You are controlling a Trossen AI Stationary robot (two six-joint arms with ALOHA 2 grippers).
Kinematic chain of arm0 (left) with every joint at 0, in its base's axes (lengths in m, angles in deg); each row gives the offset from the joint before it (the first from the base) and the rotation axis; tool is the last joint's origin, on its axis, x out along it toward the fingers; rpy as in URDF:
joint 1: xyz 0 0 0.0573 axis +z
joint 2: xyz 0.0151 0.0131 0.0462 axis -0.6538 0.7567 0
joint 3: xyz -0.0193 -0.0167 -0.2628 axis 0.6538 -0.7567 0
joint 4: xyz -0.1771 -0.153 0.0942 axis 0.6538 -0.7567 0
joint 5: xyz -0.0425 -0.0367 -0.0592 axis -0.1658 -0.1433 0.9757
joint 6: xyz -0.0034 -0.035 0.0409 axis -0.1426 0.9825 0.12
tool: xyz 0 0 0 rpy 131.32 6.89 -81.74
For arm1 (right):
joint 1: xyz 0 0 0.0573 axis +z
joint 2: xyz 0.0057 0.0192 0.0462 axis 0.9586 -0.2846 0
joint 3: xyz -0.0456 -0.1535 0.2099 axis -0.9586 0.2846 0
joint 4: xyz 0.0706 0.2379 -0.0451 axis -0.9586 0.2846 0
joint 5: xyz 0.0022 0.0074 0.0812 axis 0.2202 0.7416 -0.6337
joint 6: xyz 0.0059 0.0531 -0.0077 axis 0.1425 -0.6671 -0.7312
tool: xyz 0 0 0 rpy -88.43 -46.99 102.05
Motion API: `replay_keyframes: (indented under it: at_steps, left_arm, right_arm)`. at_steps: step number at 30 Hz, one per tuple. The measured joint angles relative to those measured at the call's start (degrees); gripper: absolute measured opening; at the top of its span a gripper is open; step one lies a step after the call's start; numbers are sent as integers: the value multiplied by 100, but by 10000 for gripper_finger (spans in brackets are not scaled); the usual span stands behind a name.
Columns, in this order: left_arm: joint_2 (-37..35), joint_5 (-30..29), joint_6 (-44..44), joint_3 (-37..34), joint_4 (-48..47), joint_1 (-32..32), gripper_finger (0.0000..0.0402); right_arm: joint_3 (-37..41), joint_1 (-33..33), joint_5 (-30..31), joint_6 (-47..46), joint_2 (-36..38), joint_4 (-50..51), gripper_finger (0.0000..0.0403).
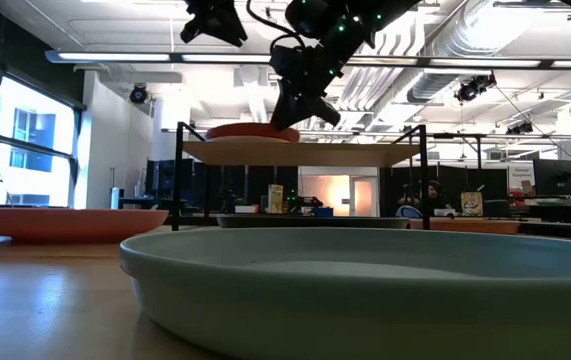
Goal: Place and stack plates onto a shelf
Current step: Stack the orange plate on top of the light orange plate on the shelf, then stack the black plate on top of the orange plate on the shelf
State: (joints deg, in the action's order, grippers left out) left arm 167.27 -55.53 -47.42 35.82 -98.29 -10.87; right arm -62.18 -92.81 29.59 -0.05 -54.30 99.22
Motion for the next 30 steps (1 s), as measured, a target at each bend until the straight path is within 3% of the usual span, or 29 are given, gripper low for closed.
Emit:
replay_keyframes:
  at_steps: [11, 17, 24, 30]
  left_arm:
    - [0, 2, -2, 0, -17, 0, 74]
    - [0, 2, -2, -1, -422, -21, 74]
    - [0, 2, 2, -2, -931, -402, 74]
    - [2, 4, 281, -212, -1025, -1077, 74]
  right_arm:
    - [-77, 95, 891, -146, 183, 220, 81]
    - [-395, -119, 230, -1403, 764, 1437, 81]
    - [-525, -140, -14, -2468, 1428, 2764, 81]
    - [-525, -76, -1010, -3902, 1875, 3716, 81]
